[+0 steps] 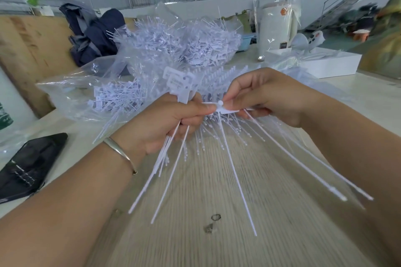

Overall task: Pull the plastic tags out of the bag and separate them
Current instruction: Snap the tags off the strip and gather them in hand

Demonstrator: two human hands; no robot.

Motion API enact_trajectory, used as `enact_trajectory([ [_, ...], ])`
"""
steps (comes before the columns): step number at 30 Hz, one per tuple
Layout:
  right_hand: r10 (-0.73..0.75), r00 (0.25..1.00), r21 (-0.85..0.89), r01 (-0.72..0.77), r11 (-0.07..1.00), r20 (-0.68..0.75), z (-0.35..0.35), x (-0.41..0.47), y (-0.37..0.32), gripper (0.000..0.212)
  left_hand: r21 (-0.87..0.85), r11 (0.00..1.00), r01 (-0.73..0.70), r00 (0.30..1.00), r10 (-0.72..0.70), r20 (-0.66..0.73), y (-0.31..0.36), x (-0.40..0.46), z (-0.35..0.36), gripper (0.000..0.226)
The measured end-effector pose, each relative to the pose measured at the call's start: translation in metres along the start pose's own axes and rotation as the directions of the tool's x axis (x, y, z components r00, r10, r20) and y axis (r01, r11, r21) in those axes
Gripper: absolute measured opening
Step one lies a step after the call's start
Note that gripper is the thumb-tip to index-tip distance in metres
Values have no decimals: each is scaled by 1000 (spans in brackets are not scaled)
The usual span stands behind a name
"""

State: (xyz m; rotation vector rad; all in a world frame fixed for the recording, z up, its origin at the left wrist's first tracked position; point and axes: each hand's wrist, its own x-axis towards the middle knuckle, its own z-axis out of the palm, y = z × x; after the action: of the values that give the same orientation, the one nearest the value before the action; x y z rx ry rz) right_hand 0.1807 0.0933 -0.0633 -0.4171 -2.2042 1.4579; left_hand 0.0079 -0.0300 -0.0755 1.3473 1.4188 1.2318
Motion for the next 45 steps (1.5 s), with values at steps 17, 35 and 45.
enact_trajectory([
  [17, -269, 950, -585, 131, 800, -155, 24, 0, 7, 10, -237, 971, -19, 989, -17, -149, -3, 5, 4, 23],
  [35, -512, 857, -905, 267, 331, 65, 31, -1, -6, 15, 48, 997, -58, 918, 72, -390, -7, 6, 7, 31],
  [45, -310, 950, -814, 219, 538, 51, 35, 5, 4, 19, 198, 980, -31, 919, 106, -380, -8, 7, 17, 43],
])
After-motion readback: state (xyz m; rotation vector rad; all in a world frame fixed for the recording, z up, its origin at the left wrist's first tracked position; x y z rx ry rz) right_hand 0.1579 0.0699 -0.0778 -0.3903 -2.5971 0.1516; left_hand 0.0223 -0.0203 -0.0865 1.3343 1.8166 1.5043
